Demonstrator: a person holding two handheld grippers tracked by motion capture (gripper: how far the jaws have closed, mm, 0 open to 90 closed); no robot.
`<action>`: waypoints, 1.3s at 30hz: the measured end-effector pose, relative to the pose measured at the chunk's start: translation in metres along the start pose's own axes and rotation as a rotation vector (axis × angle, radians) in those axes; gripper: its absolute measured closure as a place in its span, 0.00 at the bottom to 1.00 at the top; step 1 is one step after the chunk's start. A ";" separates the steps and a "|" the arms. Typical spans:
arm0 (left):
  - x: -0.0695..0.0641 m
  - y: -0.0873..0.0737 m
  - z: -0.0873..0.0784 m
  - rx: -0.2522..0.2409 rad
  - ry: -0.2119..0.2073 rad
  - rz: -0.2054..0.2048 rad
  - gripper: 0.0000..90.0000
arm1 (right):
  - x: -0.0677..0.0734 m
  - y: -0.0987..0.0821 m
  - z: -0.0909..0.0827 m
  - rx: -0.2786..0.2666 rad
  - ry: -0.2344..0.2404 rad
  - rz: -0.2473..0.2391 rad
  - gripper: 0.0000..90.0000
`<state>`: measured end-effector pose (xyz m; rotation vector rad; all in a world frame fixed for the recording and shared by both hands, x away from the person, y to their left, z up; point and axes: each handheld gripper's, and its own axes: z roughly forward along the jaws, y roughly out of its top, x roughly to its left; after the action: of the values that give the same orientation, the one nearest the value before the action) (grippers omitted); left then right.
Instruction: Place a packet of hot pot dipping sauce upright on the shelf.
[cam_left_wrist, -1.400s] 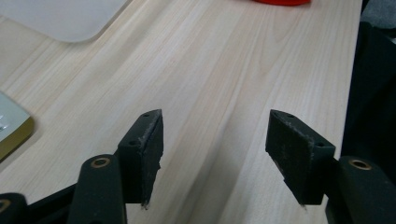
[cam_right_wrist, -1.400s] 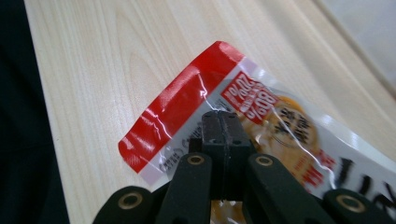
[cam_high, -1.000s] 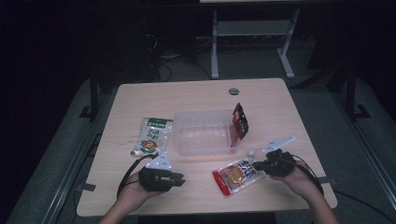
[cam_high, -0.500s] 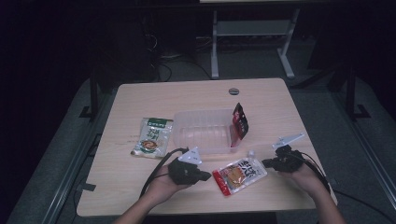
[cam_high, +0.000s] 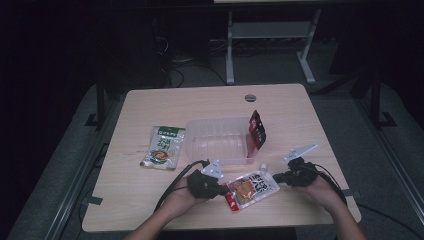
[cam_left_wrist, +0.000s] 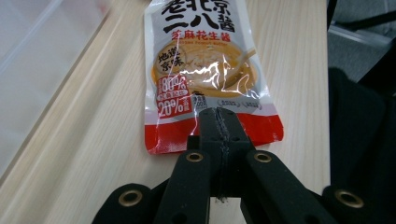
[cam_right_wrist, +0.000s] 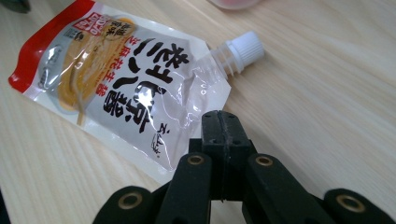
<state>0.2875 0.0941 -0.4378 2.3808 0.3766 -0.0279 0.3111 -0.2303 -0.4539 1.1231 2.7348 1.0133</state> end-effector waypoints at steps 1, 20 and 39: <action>0.000 0.000 0.000 0.000 0.000 0.000 1.00 | 0.000 0.000 0.000 0.000 0.000 0.000 1.00; 0.012 -0.027 -0.027 0.082 -0.020 -0.033 1.00 | 0.043 0.024 0.028 0.006 0.158 -0.126 1.00; 0.013 -0.029 -0.012 0.139 -0.012 -0.027 1.00 | 0.039 0.002 -0.006 -0.060 0.107 0.006 0.64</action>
<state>0.2903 0.1259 -0.4496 2.5113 0.4131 -0.0826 0.2824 -0.2081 -0.4390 1.0993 2.7624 1.1818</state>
